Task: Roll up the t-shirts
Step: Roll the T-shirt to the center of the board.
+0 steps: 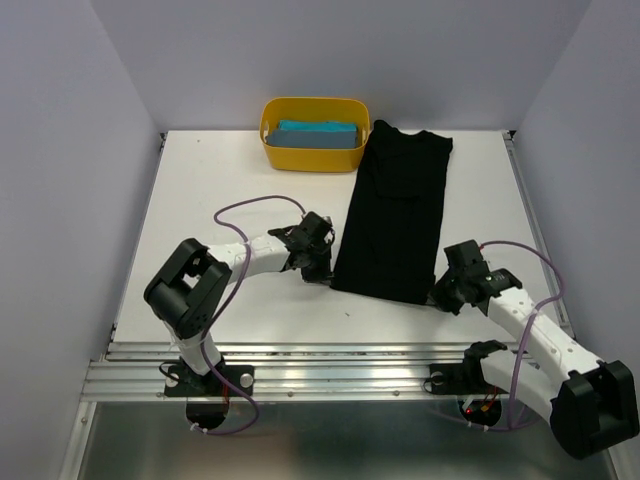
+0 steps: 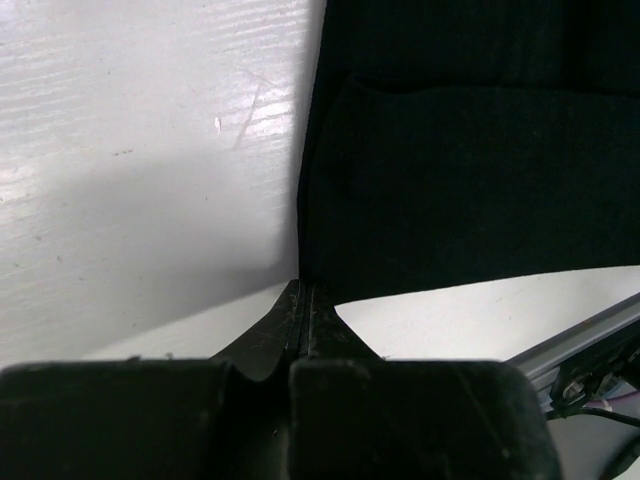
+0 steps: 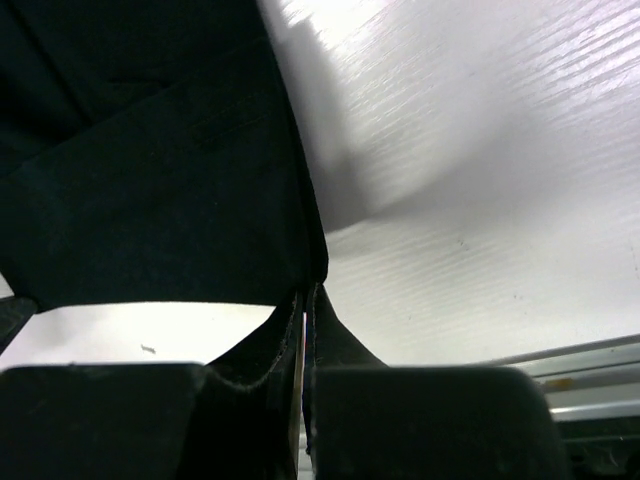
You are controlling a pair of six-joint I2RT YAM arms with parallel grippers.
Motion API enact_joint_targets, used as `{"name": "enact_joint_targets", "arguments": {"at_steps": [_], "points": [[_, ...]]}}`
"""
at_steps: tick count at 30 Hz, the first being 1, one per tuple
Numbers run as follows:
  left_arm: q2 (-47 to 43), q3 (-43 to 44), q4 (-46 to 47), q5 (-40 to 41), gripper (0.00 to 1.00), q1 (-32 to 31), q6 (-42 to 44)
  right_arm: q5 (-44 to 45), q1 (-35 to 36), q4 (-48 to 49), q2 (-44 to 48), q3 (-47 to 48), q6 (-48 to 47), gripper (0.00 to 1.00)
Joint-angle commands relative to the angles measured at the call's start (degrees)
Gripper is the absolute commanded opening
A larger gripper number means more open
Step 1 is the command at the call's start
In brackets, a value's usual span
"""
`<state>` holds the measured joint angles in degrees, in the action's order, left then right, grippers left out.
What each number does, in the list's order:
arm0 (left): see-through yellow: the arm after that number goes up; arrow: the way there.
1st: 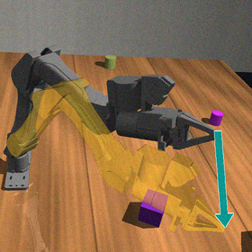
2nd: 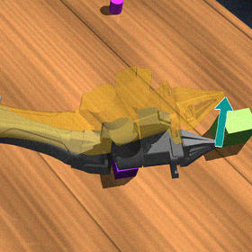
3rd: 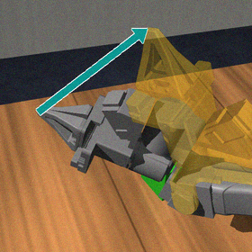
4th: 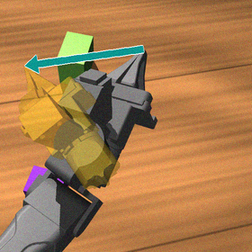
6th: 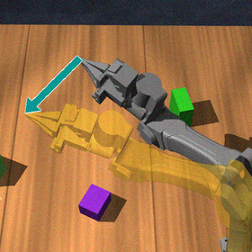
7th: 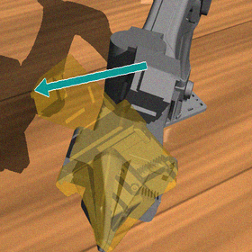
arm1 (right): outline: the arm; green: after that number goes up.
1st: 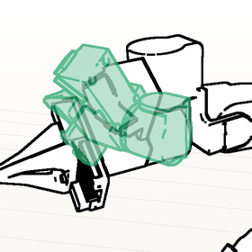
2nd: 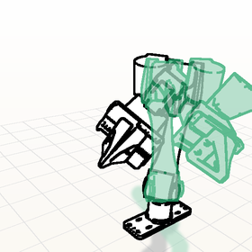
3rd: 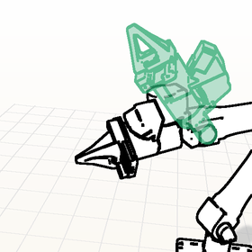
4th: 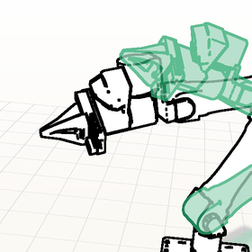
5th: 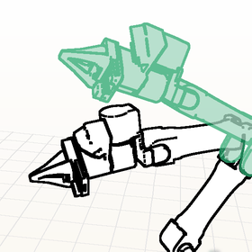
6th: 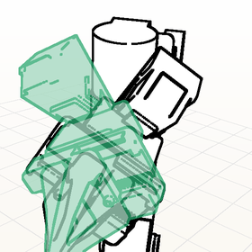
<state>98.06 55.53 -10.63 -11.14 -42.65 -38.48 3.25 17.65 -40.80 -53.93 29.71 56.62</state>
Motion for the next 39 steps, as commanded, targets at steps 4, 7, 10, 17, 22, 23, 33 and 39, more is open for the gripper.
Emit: {"name": "enact_joint_targets", "arguments": {"at_steps": [4,7,10,17,22,23,33,39], "points": [[-6.56,-0.24,-4.04,-0.73,0.0,-0.06,0.78,-2.81,-0.16,-8.68,2.16,4.39,-3.62,0.01],[-8.67,-2.87,-4.48,-1.52,0.0,-0.67,-0.1,-5.26,-0.16,-11.05,3.3,3.77,-4.15,0.01],[-10.61,-4.46,-5.1,-1.78,0.0,-1.46,-0.98,-5.97,-0.16,-12.02,4.44,2.81,-4.15,0.01],[-12.98,-4.56,-8.34,0.06,0.0,-2.61,-2.83,-5.88,-0.16,-13.7,6.47,3.59,-2.39,0.01],[-12.11,0.36,-12.39,1.46,0.0,-2.61,-3.53,-4.13,-0.16,-13.96,5.68,5.61,-1.86,0.01],[-11.76,2.2,-13.18,2.34,0.0,-2.61,-3.53,-3.78,-0.16,-13.96,5.51,5.88,-1.95,0.01],[-6.31,10.74,-18.37,5.6,0.0,-1.91,-2.83,0.62,-0.16,-12.03,1.2,9.75,-2.83,0.01],[-3.23,14.78,-18.55,6.83,0.0,-0.33,-1.34,3.6,-0.16,-10.45,-1.87,12.12,-3.18,0.01]]}}
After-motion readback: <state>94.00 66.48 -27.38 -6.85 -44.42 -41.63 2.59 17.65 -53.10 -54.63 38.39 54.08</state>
